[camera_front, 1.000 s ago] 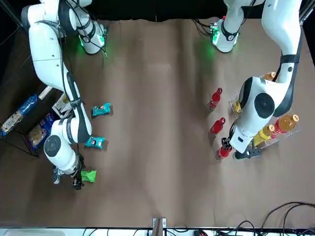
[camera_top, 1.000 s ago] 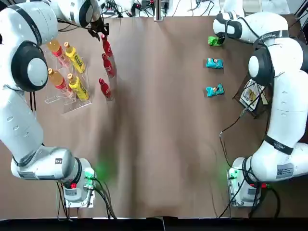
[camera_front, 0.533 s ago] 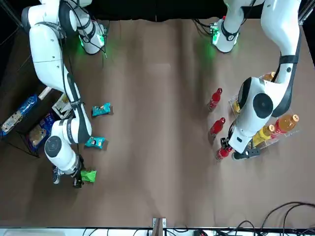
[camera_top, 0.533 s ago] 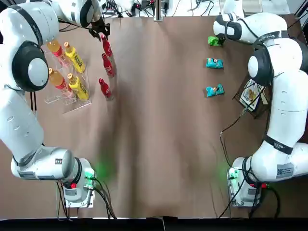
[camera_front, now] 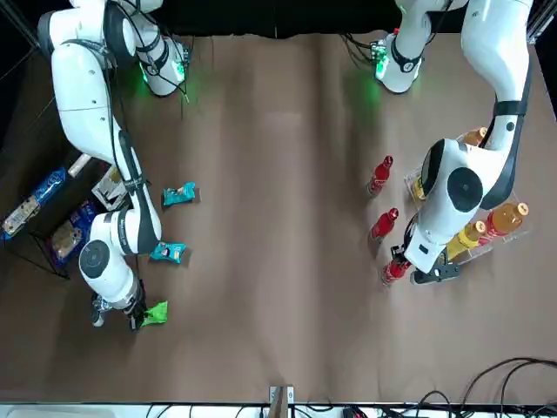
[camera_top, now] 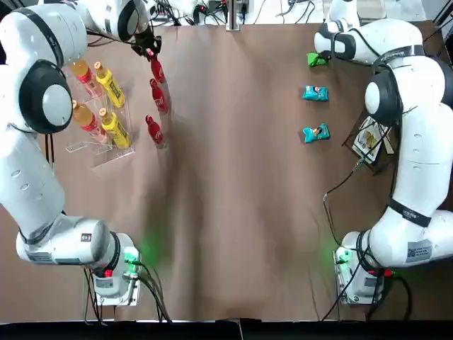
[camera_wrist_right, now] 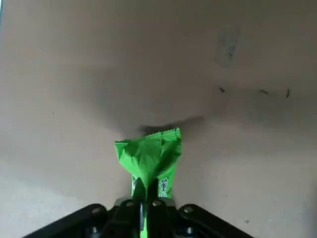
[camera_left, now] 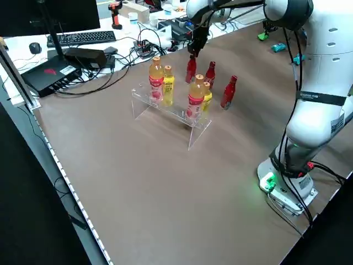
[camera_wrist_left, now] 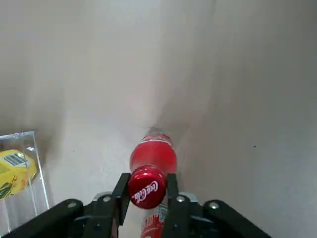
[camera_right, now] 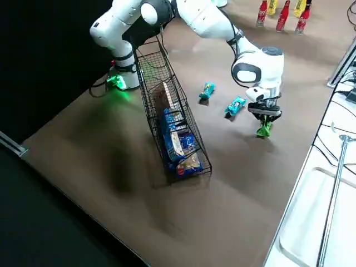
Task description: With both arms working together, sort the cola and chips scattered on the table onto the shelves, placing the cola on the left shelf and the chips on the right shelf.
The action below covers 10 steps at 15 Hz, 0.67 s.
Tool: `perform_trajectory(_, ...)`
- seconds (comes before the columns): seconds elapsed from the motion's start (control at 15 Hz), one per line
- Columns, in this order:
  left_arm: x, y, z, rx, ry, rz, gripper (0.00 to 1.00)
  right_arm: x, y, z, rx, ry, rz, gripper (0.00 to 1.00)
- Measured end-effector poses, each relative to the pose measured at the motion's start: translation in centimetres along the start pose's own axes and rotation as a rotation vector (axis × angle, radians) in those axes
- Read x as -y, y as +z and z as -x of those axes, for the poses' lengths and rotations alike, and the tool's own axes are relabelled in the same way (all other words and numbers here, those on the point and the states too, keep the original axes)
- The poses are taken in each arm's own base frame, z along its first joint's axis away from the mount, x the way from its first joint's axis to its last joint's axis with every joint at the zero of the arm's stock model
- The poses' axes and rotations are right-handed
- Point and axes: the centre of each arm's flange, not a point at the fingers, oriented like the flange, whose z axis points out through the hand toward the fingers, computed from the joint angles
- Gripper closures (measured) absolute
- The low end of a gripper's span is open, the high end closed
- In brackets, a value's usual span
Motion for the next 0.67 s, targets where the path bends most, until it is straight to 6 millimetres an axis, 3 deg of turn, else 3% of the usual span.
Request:
perform_trajectory(0.33,0.4,-0.3,-0.4,-0.009,-0.008,0.001,0.68,-0.2,-0.7,-1.9,-0.009,-0.073,0.039,0.97)
perform_trajectory(0.53,1.8,-1.9,-1.2,-0.010,-0.031,-0.009,0.68,0.3,-4.7,-4.1,-0.010,-0.097,0.086,0.97)
perform_trajectory(0.67,3.8,-4.8,-1.4,0.032,-0.050,-0.053,0.68,0.4,-8.9,-5.4,-0.002,-0.158,0.139,0.97)
